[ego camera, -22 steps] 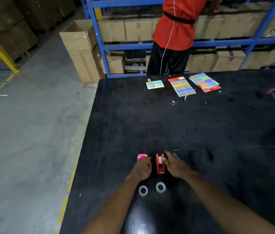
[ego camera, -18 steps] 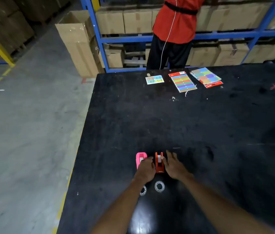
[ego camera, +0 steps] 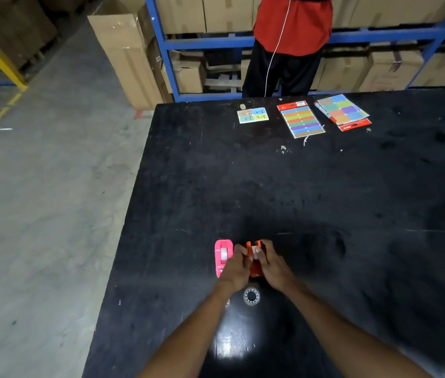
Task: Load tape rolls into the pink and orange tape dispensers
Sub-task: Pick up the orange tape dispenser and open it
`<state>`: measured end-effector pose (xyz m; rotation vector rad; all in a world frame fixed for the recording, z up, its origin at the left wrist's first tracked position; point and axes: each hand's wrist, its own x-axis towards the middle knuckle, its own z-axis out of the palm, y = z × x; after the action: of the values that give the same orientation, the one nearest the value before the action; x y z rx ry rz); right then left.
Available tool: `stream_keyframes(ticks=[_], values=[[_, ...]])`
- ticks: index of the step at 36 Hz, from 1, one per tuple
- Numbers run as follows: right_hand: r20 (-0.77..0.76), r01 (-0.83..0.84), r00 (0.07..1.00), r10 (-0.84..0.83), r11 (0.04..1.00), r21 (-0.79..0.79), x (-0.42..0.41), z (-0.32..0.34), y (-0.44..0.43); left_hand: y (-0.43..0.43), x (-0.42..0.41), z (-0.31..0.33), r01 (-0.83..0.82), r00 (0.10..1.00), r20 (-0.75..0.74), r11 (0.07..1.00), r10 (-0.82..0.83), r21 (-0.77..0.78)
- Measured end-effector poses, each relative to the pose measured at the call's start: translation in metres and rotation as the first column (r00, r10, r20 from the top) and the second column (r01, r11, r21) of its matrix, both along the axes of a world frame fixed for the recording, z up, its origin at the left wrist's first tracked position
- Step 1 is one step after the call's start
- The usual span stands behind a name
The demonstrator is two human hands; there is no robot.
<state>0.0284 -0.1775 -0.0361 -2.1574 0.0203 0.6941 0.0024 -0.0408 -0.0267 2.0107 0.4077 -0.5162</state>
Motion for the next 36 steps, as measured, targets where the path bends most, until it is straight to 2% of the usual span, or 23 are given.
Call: stream_keyframes(ticks=[5, 10, 25, 36], values=[[0.013, 0.006, 1.000, -0.007, 0.997, 0.071, -0.004, 0.015, -0.002, 0.006, 0.001, 0.003, -0.057, 0.998, -0.010, 0.993, 0.056, -0.099], [0.050, -0.021, 0.999, 0.016, 0.995, 0.100, -0.006, 0.029, -0.007, 0.004, 0.001, 0.021, -0.117, 0.993, -0.027, 0.943, 0.115, -0.312], [0.179, -0.032, 0.984, 0.005, 0.989, 0.147, -0.012, 0.050, -0.022, 0.000, 0.001, 0.035, -0.241, 0.968, -0.067, 0.837, 0.240, -0.491], [0.199, -0.030, 0.980, 0.000, 0.989, 0.148, -0.008, 0.055, -0.036, -0.012, 0.009, 0.038, -0.248, 0.964, -0.047, 0.824, 0.261, -0.509]])
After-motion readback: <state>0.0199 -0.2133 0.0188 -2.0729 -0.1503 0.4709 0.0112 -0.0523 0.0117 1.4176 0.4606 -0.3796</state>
